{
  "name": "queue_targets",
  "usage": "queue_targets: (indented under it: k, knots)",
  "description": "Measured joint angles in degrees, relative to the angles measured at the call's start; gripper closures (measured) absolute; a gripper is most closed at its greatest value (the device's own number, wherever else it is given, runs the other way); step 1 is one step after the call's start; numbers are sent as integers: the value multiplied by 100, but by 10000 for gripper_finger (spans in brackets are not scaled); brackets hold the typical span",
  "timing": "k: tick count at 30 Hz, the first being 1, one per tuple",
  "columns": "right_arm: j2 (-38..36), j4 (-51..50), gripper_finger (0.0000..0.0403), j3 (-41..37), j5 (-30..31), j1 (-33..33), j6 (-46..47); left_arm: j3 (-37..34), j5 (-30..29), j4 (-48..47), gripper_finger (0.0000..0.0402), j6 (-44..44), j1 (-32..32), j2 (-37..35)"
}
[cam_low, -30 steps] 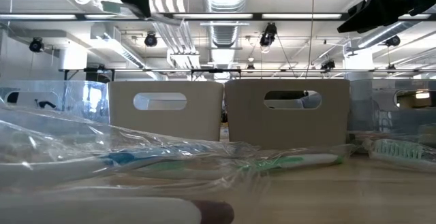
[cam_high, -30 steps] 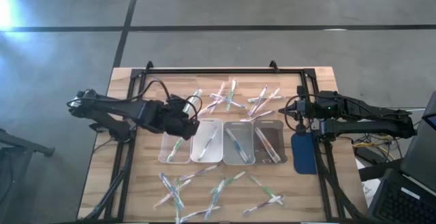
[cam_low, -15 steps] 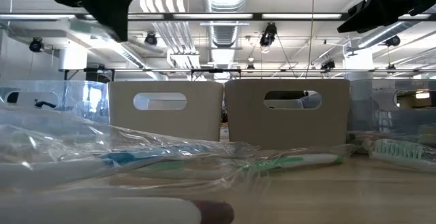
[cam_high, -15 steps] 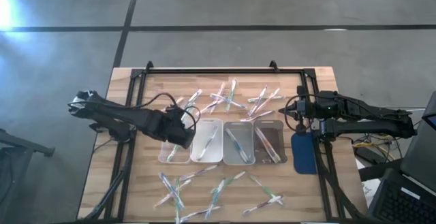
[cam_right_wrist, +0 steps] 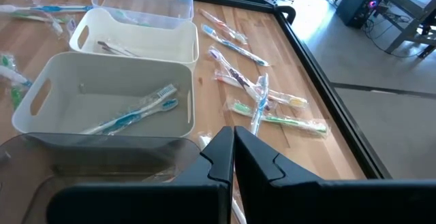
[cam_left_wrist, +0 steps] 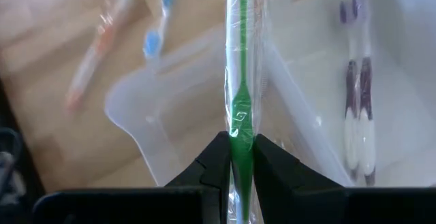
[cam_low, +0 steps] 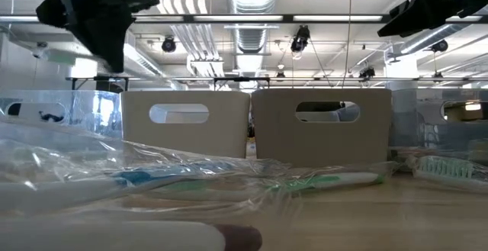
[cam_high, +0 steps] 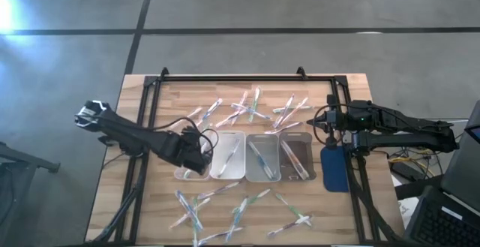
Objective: Pick & Place Toothbrushes
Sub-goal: Put the green toothbrush into the transparent bin
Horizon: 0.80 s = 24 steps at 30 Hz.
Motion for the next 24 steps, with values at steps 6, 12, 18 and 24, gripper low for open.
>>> queue_targets:
  k: [6,12,18,24]
  knots:
    - [2,0,394,0,1,0,-1,-431,414,454,351,-66,-48,-4]
    - [2,0,394,0,1,0,0,-599,429,504,351,-122,-55,-7]
    - [0,0,394,0,-1,0,0,-609,433,555,351,-73,-58,-9]
    - [1,-1,394,0,1,0,0,-620,432,669,351,220,-94,-9]
